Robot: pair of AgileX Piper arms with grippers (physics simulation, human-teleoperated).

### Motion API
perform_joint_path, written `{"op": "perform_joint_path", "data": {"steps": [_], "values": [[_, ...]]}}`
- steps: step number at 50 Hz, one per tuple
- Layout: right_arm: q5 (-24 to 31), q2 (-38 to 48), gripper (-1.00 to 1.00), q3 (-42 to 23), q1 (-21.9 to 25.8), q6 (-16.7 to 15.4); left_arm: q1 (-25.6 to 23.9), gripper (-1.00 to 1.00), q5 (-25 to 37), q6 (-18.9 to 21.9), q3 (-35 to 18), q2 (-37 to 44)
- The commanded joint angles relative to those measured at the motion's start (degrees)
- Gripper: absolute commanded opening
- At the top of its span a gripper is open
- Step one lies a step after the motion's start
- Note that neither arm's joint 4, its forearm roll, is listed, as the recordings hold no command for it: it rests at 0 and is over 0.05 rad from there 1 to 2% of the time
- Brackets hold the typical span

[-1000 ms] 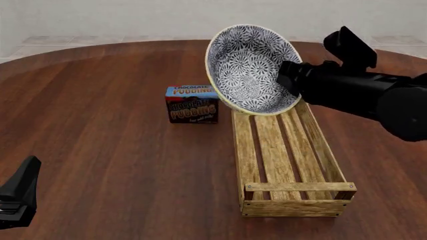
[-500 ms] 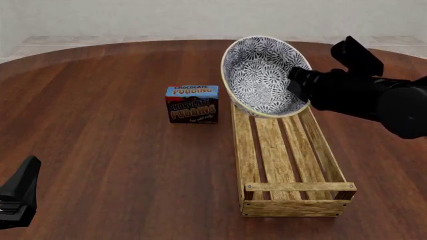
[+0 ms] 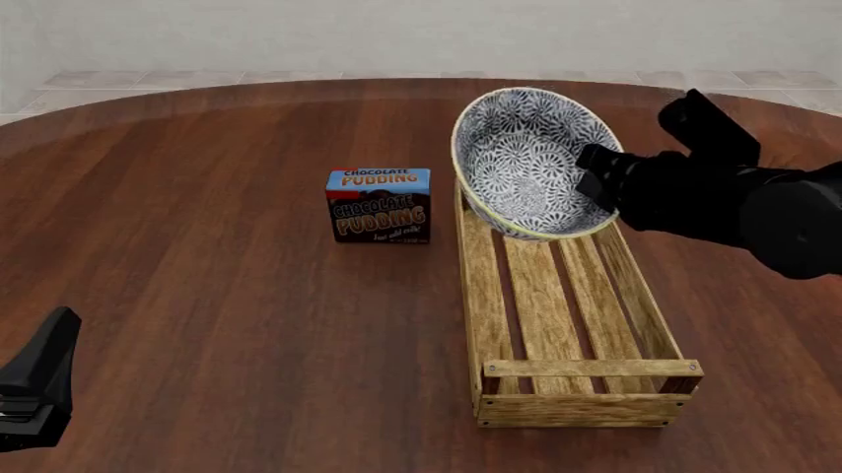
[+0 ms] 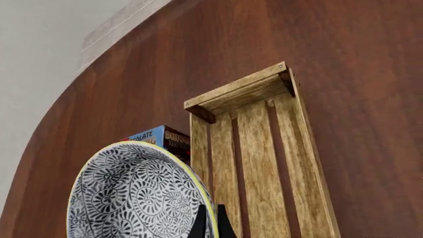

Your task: Pick up the bowl on the left and put it in the tray.

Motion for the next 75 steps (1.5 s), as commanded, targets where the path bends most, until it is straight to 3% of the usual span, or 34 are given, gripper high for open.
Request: {"op": "perform_joint_path", "data": {"steps": [1,75], "values": [[-0.76,0.37,-1.0,0.39,-0.52,0.75,-0.01,1.0,0.0,0.0,0.0,0.0],[-6.7,9.98,-1.0,3.06,-4.25,2.52,0.0,1.0,0.0,0.0,0.0,-0.01]]}}
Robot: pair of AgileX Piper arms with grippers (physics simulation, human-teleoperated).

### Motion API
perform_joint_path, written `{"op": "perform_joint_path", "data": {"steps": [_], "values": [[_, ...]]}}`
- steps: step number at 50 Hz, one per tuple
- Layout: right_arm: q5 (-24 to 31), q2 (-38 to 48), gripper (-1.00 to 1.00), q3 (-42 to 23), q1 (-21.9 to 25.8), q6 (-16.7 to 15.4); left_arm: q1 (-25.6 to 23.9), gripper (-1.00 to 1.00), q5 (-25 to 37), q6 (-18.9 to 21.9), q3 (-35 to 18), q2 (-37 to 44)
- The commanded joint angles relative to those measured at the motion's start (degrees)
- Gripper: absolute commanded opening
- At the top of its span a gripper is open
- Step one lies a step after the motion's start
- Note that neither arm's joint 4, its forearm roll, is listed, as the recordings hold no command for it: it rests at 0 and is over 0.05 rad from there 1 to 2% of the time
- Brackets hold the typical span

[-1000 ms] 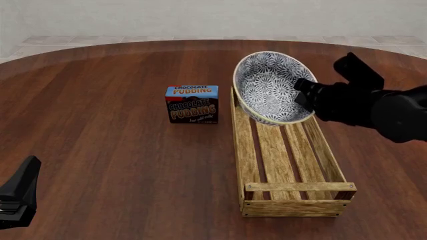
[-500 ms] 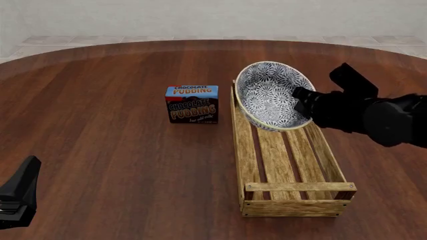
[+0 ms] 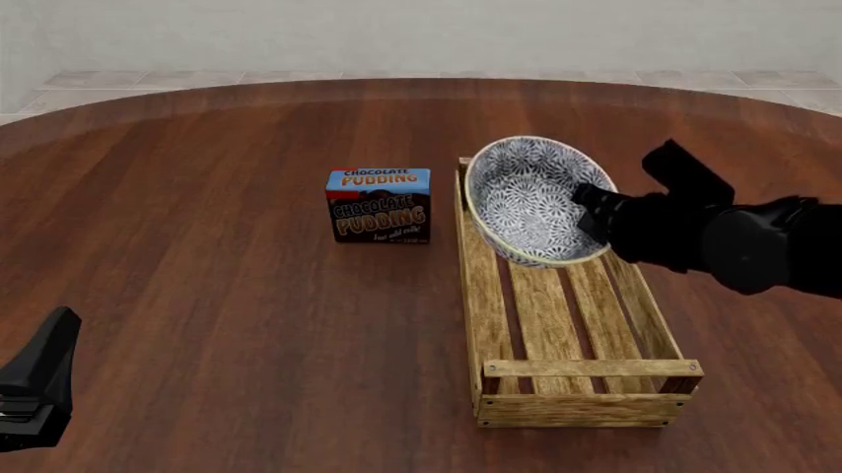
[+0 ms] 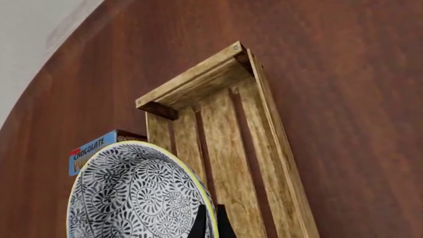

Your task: Pick up the bowl on the left and put it in the tray.

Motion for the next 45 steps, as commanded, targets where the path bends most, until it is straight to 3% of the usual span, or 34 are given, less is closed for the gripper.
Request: {"op": "perform_joint_path", "data": {"steps": [1,45], "values": [[-0.78,0.59,-1.0,0.13,-0.67,0.35,0.0,1.0,0.0,0.0,0.0,-0.01],[-4.68,4.85,-1.0,1.67,-2.49,1.18,0.0,1.0,0.0,-0.01,0.0,0.01]]}}
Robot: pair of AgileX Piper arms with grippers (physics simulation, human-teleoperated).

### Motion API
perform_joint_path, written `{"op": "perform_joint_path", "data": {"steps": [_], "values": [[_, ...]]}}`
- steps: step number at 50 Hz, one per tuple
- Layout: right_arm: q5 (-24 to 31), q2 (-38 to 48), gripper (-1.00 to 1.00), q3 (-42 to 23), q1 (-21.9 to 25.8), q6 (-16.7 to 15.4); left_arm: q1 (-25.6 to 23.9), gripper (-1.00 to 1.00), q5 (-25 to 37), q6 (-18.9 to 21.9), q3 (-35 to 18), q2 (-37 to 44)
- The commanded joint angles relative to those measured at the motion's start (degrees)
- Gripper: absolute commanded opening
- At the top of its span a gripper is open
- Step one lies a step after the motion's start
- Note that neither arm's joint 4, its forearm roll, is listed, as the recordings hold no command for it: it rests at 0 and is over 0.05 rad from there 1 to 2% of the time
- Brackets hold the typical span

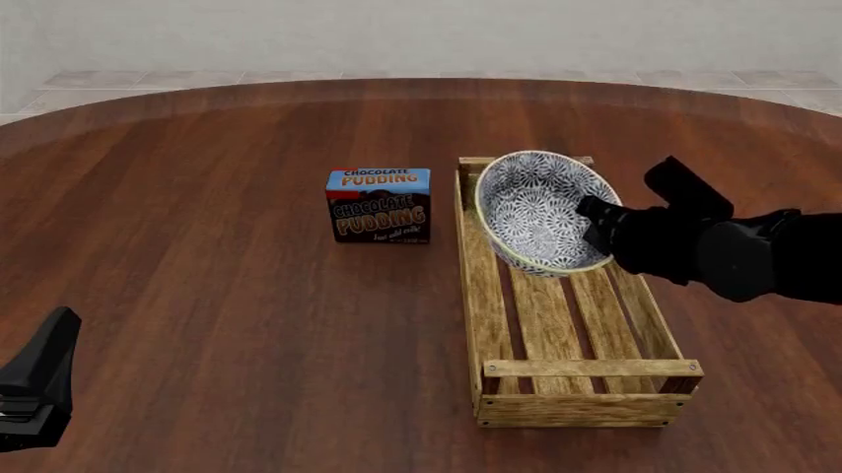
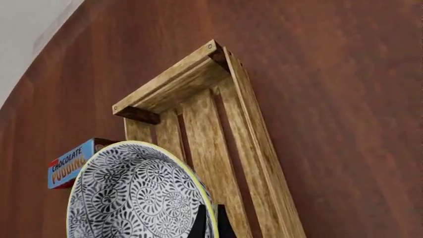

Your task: Pick up the bowl on the left and put it in the tray.

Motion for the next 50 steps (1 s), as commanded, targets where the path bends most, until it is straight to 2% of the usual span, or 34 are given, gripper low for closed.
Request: {"op": "perform_joint_path", "data": {"steps": [1,50], "values": [[-1.7,1.31,-1.0,0.46,-0.22,0.65,-0.01,1.0,0.0,0.0,0.0,0.01],[-6.63,7.25,-1.0,2.06,-0.51,1.26,-0.01,1.0,0.0,0.0,0.0,0.0]]}}
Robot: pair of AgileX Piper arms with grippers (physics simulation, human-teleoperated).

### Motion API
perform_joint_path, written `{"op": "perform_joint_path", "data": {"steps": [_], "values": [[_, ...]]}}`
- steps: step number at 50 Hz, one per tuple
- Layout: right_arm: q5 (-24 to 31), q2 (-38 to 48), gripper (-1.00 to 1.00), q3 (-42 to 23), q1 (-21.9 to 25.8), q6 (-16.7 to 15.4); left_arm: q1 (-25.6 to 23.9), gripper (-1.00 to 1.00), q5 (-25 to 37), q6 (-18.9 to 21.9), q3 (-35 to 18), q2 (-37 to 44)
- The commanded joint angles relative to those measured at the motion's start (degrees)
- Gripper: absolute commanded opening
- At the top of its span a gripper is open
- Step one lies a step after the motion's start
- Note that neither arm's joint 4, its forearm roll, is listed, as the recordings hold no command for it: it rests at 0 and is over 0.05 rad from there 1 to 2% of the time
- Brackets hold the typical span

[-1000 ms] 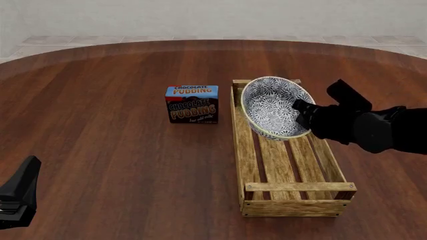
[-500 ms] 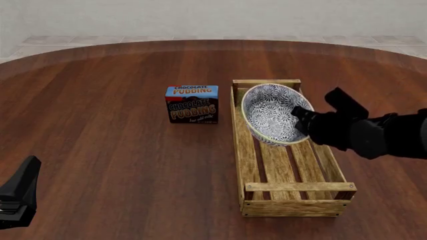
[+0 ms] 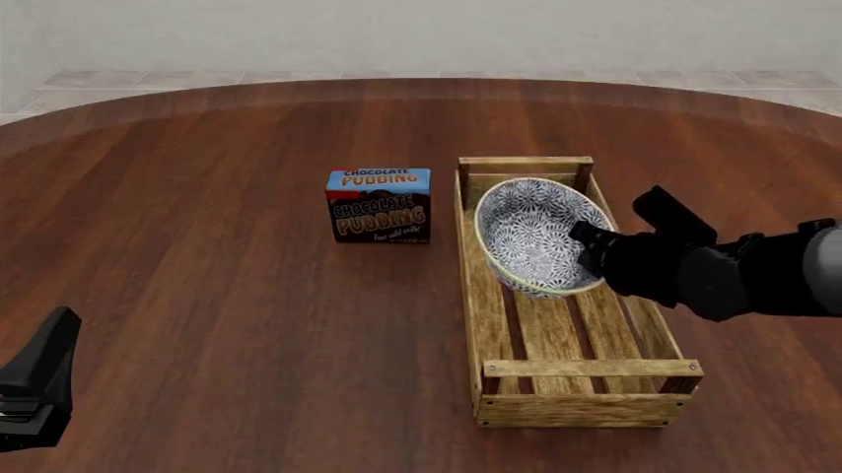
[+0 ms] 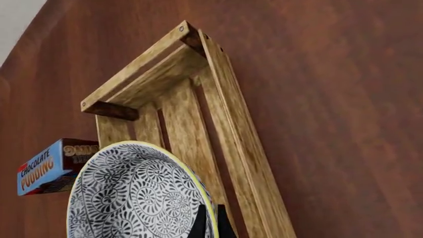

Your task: Pick up the bowl on the left and put it in the tray.

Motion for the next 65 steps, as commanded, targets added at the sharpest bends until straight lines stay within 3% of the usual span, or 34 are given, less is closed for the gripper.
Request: {"op": "perform_joint_path", "data": {"steps": [1,47,48,65], "values": [[-0.91,1.04,-1.0,-0.14,-0.04,0.55,0.0,1.0,0.0,0.01,0.0,-0.01],[-7.01,6.18,-1.0,3.12,-0.59,1.16,0.0,1.0,0.0,0.0,0.0,0.0],[-6.28,6.12,1.0,2.8,-0.56,0.46,0.0,1.0,0.0,0.0,0.0,0.0],[-5.86,5.97,1.0,2.36,0.91,-0.16,0.01,1.0,0.0,0.01,0.0,0.0]]}}
